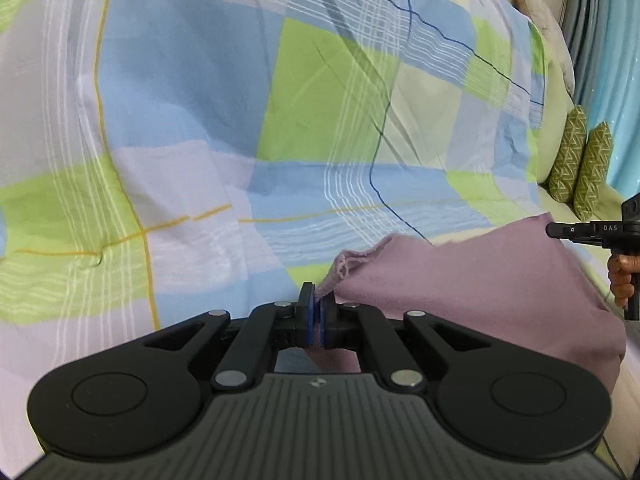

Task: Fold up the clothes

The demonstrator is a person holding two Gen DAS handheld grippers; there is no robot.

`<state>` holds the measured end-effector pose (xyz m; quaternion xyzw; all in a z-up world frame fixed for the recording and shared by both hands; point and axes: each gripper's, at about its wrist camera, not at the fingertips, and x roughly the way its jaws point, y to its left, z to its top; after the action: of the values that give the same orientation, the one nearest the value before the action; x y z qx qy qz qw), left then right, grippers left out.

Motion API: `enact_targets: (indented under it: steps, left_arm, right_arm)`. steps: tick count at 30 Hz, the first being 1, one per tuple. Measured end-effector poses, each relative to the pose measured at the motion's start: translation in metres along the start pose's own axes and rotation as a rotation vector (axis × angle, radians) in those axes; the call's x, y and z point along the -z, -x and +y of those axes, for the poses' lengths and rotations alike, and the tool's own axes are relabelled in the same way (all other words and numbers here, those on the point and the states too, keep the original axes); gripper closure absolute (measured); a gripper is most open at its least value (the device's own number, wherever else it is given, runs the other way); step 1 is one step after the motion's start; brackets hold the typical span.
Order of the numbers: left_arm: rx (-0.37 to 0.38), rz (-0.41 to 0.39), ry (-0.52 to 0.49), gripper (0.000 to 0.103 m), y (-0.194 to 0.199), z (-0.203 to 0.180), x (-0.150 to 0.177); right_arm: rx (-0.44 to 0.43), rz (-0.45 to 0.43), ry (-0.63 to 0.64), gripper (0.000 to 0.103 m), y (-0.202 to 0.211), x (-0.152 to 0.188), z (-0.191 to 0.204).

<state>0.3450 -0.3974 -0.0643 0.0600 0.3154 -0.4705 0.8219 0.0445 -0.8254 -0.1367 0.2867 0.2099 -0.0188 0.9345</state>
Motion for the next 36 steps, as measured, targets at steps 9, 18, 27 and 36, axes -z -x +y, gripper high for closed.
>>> enact_targets:
  steps: [9, 18, 27, 36]
  left_arm:
    - [-0.116, 0.096, -0.023, 0.086, -0.031, 0.003, 0.006]
    - [-0.189, 0.001, -0.218, 0.066, 0.071, -0.06, 0.044]
    - [-0.124, 0.031, -0.572, 0.064, 0.103, -0.184, 0.122]
    - [-0.182, 0.119, -0.571, 0.064, 0.069, -0.201, 0.128]
  right_arm:
    - [0.136, 0.08, 0.07, 0.098, -0.028, 0.006, -0.009]
    - [-0.002, -0.004, 0.009, 0.08, 0.086, 0.044, 0.035]
    - [-0.094, 0.066, -0.052, 0.076, 0.123, 0.127, 0.041]
    - [-0.191, 0.12, -0.031, 0.084, 0.105, 0.131, 0.04]
